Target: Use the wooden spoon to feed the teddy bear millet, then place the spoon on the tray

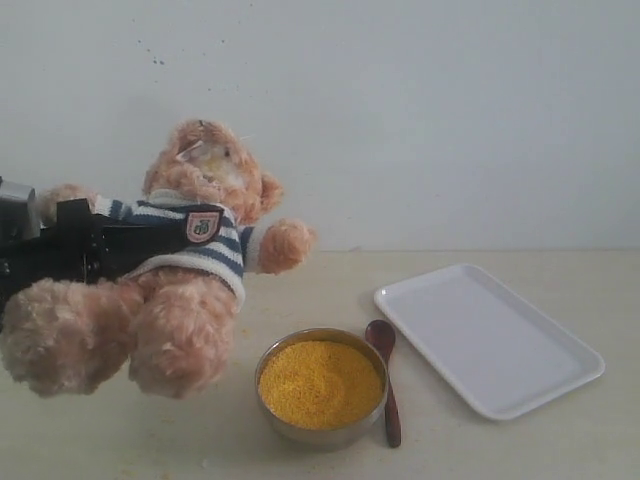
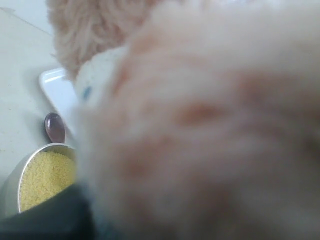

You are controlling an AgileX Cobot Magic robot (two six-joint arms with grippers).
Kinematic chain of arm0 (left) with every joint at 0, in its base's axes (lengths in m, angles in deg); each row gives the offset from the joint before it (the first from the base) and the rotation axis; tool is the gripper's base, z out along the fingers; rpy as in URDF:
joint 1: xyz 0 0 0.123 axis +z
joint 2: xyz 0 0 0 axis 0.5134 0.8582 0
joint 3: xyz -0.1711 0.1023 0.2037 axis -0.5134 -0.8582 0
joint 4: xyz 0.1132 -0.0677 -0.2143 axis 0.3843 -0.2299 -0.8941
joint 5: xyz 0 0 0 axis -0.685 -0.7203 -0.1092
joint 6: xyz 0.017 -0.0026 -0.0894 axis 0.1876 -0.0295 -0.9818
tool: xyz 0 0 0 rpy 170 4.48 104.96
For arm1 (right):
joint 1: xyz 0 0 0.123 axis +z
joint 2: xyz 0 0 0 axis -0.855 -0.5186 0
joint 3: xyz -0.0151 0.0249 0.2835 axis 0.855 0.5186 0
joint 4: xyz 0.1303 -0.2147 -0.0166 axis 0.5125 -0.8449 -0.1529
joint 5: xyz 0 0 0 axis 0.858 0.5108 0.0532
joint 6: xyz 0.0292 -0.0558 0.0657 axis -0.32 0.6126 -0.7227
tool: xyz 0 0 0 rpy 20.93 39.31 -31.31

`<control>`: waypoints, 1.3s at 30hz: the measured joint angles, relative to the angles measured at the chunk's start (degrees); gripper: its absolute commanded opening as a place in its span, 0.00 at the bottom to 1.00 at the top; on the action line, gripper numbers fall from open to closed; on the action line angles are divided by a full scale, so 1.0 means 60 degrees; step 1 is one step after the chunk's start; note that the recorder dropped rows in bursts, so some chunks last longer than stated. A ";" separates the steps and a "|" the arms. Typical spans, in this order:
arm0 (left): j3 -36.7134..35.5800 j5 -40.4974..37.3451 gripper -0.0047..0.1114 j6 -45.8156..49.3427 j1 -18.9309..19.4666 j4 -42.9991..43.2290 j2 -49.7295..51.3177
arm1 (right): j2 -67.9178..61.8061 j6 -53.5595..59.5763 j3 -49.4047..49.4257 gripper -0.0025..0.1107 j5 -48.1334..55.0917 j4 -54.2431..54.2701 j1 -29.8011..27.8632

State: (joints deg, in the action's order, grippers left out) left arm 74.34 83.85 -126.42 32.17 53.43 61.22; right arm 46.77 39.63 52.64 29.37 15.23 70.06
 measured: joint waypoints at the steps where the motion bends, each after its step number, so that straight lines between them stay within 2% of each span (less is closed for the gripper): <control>1: 0.0000 -0.0029 0.07 0.0173 -0.0035 -0.0022 0.0000 | -0.0931 0.0392 -0.0162 0.03 0.0000 0.0271 0.0000; 4: 0.0000 -0.0054 0.07 0.0405 -0.0104 0.0094 0.0000 | -0.3581 0.0980 -0.0908 0.03 0.0646 0.0530 0.0000; 8: 0.0000 -0.0067 0.07 0.0500 -0.0093 0.0812 0.0000 | -0.6407 0.1110 -0.2557 0.03 0.4119 0.0670 0.0023; 10: 0.0000 -0.0067 0.07 0.0500 -0.0108 0.1076 0.0000 | -0.7495 0.0897 -0.3474 0.03 0.5660 0.0828 0.0118; 14: 0.0000 -0.0067 0.07 0.0257 -0.0108 0.1190 0.0054 | -0.8871 0.0563 -0.4814 0.03 0.7321 0.1331 0.0305; 16: 0.0000 -0.0067 0.07 0.0178 -0.0108 0.1209 0.0100 | -0.9236 0.0991 -0.5185 0.03 0.7984 0.1629 0.0305; 21: 0.0000 -0.0076 0.07 0.0132 -0.0108 0.0834 0.0090 | -1.0175 0.3694 -0.5278 0.03 0.8374 0.3385 0.0759; 24: 0.0000 -0.0092 0.07 0.0110 -0.0108 0.0672 0.0090 | -1.0774 0.5027 -0.5291 0.03 0.7916 0.4069 0.1331; 29: 0.0000 -0.0092 0.07 0.0110 -0.0108 0.0628 0.0090 | -1.1329 0.5647 -0.5340 0.05 0.6426 0.4296 0.2306; 31: 0.0000 -0.0092 0.07 0.0110 -0.0108 0.0628 0.0090 | -1.1369 0.5845 -0.5447 0.16 0.6021 0.4315 0.2586; 36: 0.0000 -0.0092 0.07 0.0110 -0.0108 0.0587 0.0090 | -1.1376 0.6190 -0.5743 0.63 0.5328 0.4354 0.3009; 37: 0.0000 -0.0115 0.07 0.0110 -0.0108 0.0566 0.0090 | -1.1376 0.6216 -0.5752 0.70 0.5127 0.4355 0.3020; 39: 0.0000 -0.0115 0.07 0.0110 -0.0108 0.0549 0.0090 | -1.1392 0.6169 -0.5762 0.73 0.4700 0.4355 0.3063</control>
State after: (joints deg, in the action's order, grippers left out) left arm 74.34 83.16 -125.76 31.52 56.72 61.76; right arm -21.58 76.65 18.07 57.57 41.36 88.44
